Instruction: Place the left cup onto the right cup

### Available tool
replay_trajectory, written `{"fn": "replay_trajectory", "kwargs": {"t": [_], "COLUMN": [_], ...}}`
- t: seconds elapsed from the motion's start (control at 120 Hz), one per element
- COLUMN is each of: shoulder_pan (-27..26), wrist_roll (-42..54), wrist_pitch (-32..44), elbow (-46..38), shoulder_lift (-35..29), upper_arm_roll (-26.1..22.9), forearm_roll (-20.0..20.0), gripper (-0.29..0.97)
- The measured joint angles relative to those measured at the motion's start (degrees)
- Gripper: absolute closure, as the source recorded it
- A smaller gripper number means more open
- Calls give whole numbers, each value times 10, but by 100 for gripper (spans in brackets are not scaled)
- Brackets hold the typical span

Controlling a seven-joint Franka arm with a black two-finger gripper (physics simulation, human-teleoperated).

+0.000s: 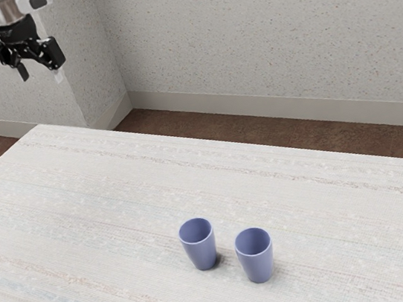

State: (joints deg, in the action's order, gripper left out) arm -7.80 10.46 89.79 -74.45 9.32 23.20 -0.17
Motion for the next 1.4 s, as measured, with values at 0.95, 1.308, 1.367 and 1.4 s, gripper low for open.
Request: {"fn": "replay_trajectory", "kwargs": {"t": [0.95, 1.308, 1.367, 1.4], "shoulder_pan": [-32, -77, -94, -104], "wrist_roll": [-197, -304, -316, -323], "wrist_pitch": [135, 200, 205, 208], "elbow": [-307, -390, -401, -408], "shoulder_lift": [-102, -95, -97, -98], "upper_arm_roll": [-88, -147, -147, -147], "forearm_roll": [-12, -34, -35, -36], "gripper": [2, 2, 2, 2]}}
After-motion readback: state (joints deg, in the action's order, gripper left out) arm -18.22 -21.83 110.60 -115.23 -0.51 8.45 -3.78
